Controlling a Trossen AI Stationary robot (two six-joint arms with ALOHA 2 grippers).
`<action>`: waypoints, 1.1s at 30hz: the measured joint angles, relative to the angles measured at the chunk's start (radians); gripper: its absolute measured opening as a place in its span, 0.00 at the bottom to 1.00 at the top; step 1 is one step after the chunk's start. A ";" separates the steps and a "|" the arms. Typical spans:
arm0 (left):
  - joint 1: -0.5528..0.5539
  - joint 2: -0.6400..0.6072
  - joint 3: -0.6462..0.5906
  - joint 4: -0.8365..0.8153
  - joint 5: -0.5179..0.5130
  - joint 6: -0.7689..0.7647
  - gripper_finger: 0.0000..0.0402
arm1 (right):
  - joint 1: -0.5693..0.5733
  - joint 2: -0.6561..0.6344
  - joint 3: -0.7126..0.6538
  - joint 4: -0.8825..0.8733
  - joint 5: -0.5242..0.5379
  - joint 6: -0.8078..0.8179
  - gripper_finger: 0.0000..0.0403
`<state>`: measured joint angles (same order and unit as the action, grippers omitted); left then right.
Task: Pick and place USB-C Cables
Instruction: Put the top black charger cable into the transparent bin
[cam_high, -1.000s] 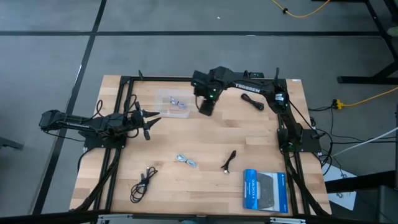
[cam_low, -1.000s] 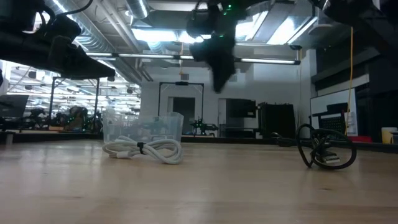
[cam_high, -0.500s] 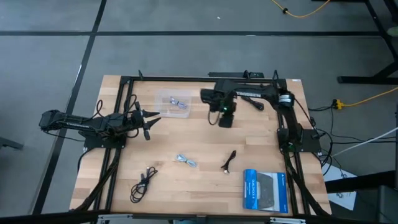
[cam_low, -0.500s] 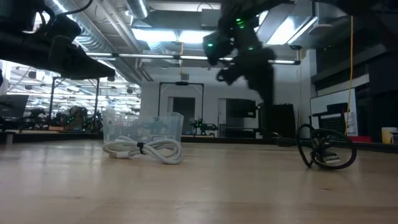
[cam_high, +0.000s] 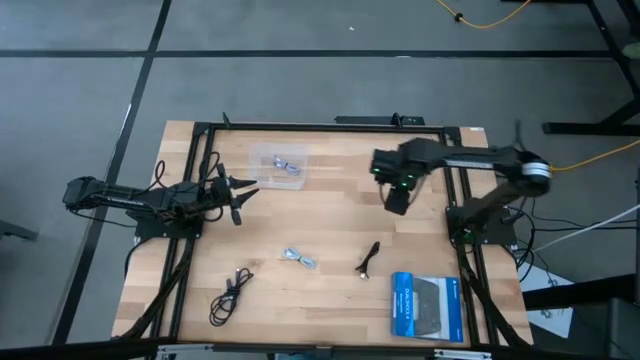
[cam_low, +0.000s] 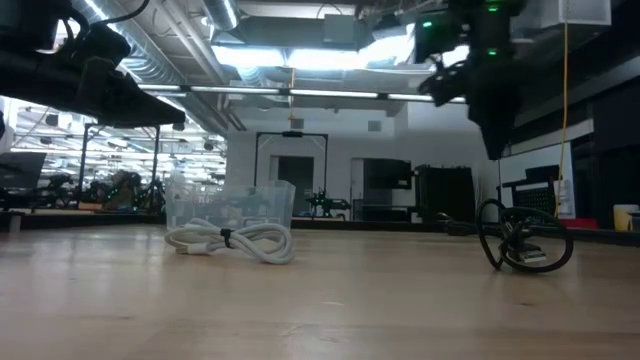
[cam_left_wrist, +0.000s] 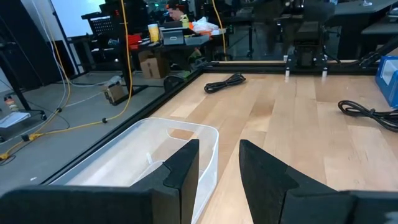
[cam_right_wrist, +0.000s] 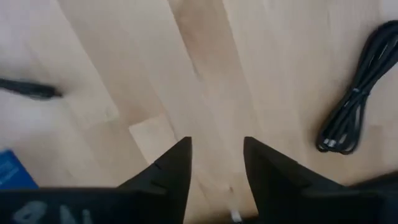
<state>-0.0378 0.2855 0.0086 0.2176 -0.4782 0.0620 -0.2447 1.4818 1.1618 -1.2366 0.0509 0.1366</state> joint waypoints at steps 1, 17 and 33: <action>0.000 0.000 0.000 0.000 0.000 0.000 0.27 | 0.000 -0.038 -0.043 0.033 0.000 0.029 0.37; 0.000 0.000 0.000 0.000 -0.001 0.001 0.27 | 0.000 -0.316 -0.471 0.474 0.136 0.380 0.37; 0.000 0.000 0.000 0.000 -0.003 0.002 0.27 | -0.190 -0.311 -0.419 0.543 0.317 0.415 0.37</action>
<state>-0.0377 0.2858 0.0086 0.2176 -0.4808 0.0639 -0.4348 1.1706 0.7433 -0.6941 0.3679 0.5521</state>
